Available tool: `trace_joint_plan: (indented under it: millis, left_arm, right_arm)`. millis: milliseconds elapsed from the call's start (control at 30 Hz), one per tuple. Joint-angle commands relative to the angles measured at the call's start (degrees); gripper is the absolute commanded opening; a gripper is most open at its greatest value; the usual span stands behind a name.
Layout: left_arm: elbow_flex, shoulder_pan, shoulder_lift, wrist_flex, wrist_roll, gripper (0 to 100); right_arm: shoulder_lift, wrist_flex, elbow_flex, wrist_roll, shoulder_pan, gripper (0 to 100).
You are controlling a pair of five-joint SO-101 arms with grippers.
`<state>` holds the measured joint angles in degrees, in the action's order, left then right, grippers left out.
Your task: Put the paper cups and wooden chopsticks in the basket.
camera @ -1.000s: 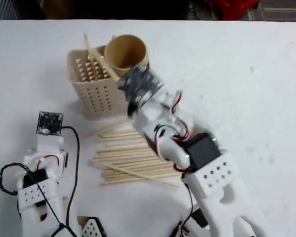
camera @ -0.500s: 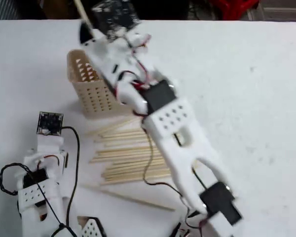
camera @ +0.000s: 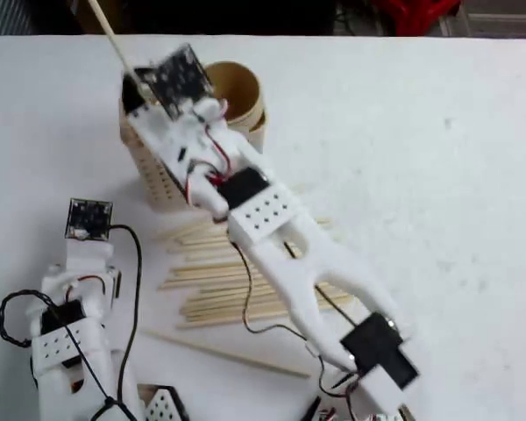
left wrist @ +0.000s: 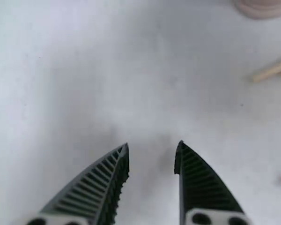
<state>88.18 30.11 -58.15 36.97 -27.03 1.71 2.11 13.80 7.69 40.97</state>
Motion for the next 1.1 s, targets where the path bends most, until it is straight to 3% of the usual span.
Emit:
trace_joint_plan:
  millis: [0, 100, 333, 500, 667, 767, 900, 1067]
  left_arm:
    - [-0.26, 0.4, -1.1, -0.97, 0.53, 17]
    - [-0.26, 0.4, -1.1, -0.97, 0.53, 17]
    - [-0.26, 0.4, -1.1, -0.97, 0.53, 17]
    - [-0.26, 0.4, -1.1, -0.97, 0.53, 17]
    - [-0.26, 0.4, -1.1, -0.97, 0.53, 17]
    - [-0.26, 0.4, -1.1, -0.97, 0.53, 17]
    - [-0.26, 0.4, -1.1, -0.97, 0.53, 17]
    - [-0.26, 0.4, -1.1, -0.97, 0.53, 17]
  right_arm:
    - [6.99, -3.56, 5.19, -0.44, 0.31, 2.1]
    - [9.89, -1.71, 7.21, -0.44, 0.31, 3.6]
    - [15.25, 8.92, 7.56, -0.44, 0.4, 23.1]
    - [21.49, 24.04, 7.56, -0.44, -0.04, 18.3]
    - [32.04, 47.96, 7.3, 0.18, -3.56, 7.6]
    - [35.47, 59.65, 7.38, 6.24, -4.18, 6.1]
    - [34.95, 73.19, 9.32, 18.29, 0.31, 8.9]
    - [34.68, 75.74, 19.43, 20.22, 7.96, 11.5]
